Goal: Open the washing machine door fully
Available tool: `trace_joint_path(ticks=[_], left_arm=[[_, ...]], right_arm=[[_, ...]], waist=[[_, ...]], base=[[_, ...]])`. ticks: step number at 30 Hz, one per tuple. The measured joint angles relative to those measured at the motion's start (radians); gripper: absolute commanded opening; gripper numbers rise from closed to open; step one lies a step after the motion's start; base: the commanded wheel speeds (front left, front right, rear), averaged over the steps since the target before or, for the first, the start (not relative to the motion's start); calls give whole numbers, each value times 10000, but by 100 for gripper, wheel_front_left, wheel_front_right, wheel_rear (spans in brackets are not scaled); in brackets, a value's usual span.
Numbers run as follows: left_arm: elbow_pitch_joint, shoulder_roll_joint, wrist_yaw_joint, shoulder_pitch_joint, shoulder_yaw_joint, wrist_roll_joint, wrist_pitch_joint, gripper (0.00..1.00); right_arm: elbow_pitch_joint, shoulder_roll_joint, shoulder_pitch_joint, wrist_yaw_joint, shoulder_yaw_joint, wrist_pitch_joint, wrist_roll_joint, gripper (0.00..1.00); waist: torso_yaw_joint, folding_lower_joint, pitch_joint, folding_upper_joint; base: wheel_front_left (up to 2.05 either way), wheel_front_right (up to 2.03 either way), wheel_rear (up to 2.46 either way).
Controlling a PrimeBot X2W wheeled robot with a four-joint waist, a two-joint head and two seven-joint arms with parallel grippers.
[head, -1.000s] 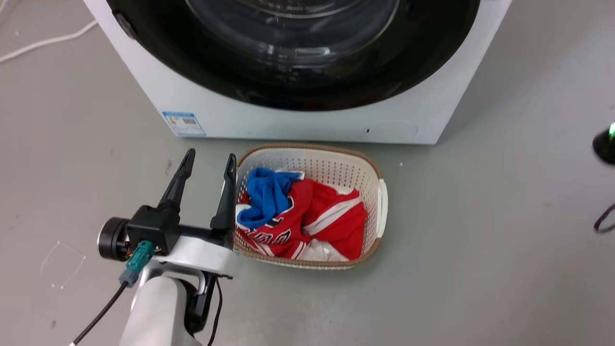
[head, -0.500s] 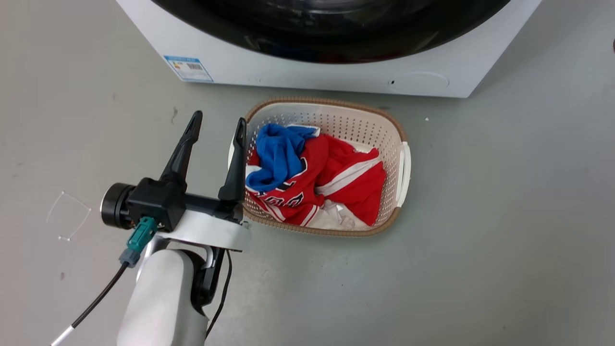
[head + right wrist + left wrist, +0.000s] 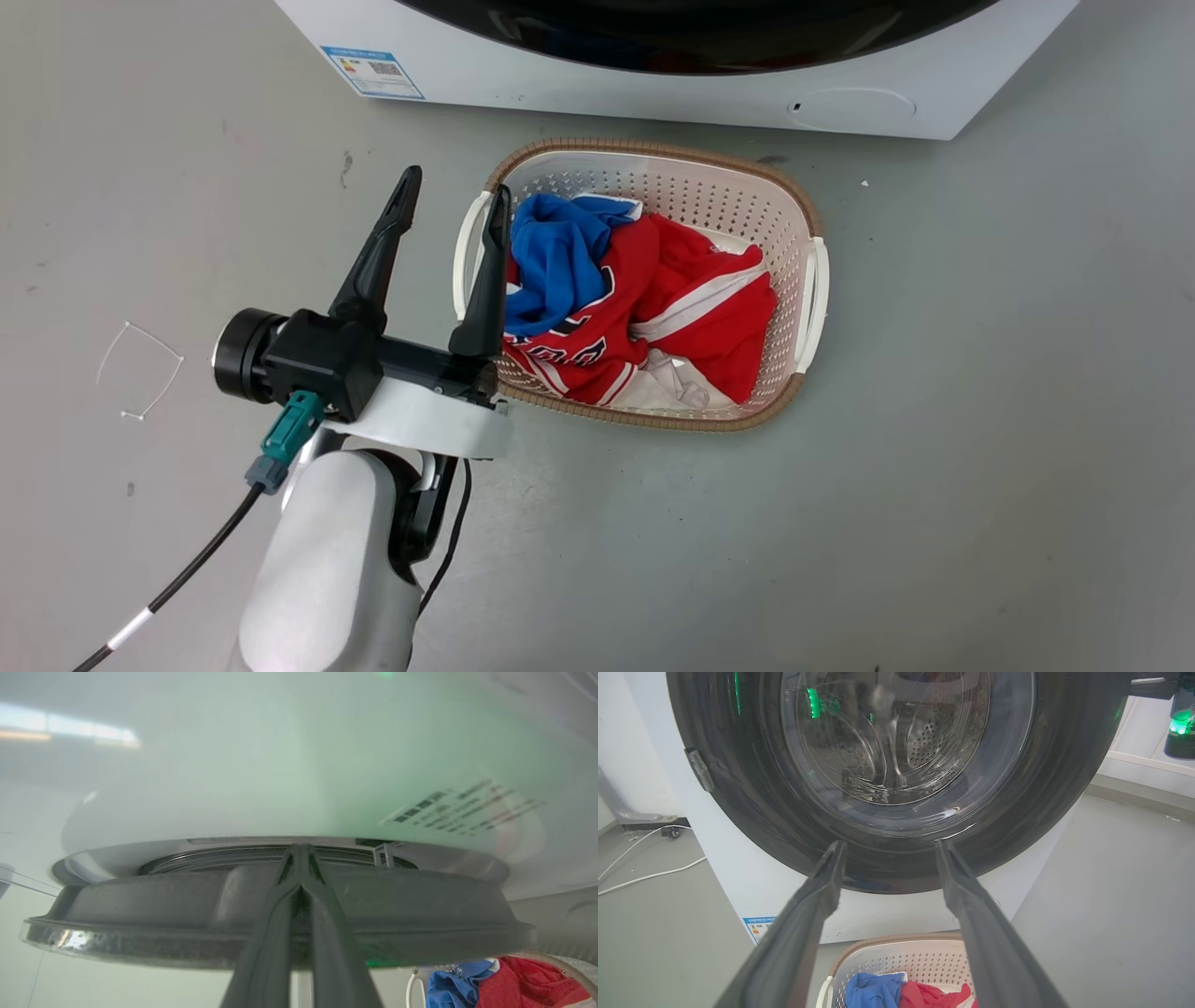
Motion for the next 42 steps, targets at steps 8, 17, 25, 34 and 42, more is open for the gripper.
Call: trace_joint_path(ticks=[8,17,25,34,42], left_arm=[[31,0,84,-44,-82,-36,0,100],[180,-4,81,154,-58,-38,0,100],[456,-2,36,881,13,-35,0,100],[736,-2,-17,1723,48,-4,0,100],[922,-4,-90,2284,-19,63,0,100]], right_arm=[[-222,-79,75,-13,90,1430,142,0],[-903,33,1406,-13,77,2314,470,0],[-1645,253,3222,-13,213,3049,704,0],[-2765,685,5154,-13,535,3521,821,0],[-3802,1350,6456,-13,1024,3730,794,0]], waist=[[2,0,9,0],[-83,0,-623,0],[-186,-1,-1732,0],[-324,-2,-3072,0],[-404,-2,-3972,0]], base=[[0,0,0],[0,0,0],[0,0,0],[0,0,0],[0,0,0]])
